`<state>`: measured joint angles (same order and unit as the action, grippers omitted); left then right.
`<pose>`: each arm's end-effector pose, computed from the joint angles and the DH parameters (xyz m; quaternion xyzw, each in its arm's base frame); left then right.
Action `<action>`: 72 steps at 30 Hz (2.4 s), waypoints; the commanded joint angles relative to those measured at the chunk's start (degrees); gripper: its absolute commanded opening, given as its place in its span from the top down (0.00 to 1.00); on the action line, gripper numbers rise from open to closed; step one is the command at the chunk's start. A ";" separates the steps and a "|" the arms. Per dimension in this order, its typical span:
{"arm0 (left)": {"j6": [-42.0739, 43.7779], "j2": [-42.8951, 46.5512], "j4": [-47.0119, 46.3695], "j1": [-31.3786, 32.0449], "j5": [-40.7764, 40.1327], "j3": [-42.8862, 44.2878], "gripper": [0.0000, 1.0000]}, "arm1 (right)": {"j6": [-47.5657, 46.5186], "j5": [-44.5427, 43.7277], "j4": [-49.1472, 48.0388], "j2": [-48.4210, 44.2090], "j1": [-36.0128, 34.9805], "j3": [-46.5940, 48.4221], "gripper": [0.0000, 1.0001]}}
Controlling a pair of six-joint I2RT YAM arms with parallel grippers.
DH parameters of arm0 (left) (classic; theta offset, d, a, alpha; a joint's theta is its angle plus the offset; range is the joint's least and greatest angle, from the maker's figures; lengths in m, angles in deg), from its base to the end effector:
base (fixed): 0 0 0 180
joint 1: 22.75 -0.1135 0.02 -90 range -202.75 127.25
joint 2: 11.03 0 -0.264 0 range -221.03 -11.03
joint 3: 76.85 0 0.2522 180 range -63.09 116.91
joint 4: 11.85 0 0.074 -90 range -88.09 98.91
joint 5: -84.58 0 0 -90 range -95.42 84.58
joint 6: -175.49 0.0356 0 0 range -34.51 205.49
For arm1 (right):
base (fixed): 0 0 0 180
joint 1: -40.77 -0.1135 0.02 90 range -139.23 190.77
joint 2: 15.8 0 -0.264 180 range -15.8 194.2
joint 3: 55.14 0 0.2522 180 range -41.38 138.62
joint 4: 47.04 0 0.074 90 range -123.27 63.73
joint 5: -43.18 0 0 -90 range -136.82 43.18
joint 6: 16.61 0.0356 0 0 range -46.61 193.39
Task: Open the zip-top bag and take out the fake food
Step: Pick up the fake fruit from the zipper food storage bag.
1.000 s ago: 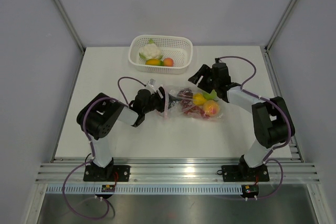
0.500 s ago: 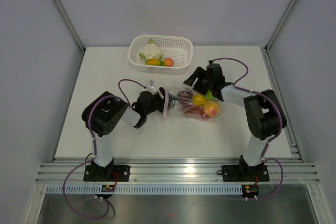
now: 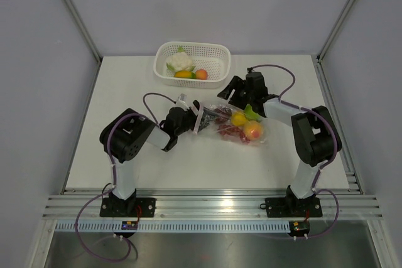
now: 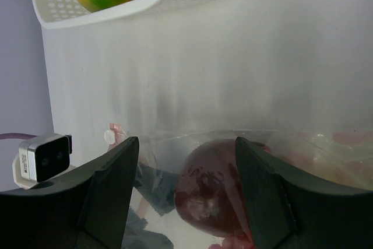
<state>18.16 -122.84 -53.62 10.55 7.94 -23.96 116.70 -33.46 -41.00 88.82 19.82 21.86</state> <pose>0.2898 -0.2002 0.1106 -0.1678 0.7844 -0.5136 0.3046 0.3711 0.1509 0.1918 0.1159 0.8696 0.3362 0.3425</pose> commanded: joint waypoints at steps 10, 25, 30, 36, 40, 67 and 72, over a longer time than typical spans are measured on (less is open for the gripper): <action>4.14 -0.16 3.14 0.28 1.31 7.01 0.01 | -6.83 4.31 7.46 1.56 -0.50 6.72 0.24; 2.20 -5.87 3.23 0.19 4.12 11.22 0.04 | -8.50 5.97 15.11 3.22 -0.50 8.91 0.22; 2.29 -7.19 4.37 0.19 4.30 13.59 0.03 | -8.86 10.71 13.88 4.54 -0.50 9.53 0.22; 2.20 -7.20 5.34 0.10 4.48 13.95 0.05 | -8.77 13.62 12.38 5.25 -0.58 9.88 0.22; 2.03 -7.19 5.43 0.10 5.09 13.60 0.11 | -8.68 13.35 12.47 4.98 -0.50 9.53 0.21; -1.67 -0.70 4.11 -0.25 9.66 6.83 0.35 | -6.22 6.06 12.56 4.10 1.09 8.21 0.31; -1.49 1.77 7.62 -0.52 10.80 6.04 0.35 | -7.18 2.99 13.00 2.09 1.09 8.04 0.28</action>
<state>16.45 -124.90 -46.10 10.35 16.18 -17.36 110.01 -27.47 -26.97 93.76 20.59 29.65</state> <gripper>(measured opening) 0.804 0.702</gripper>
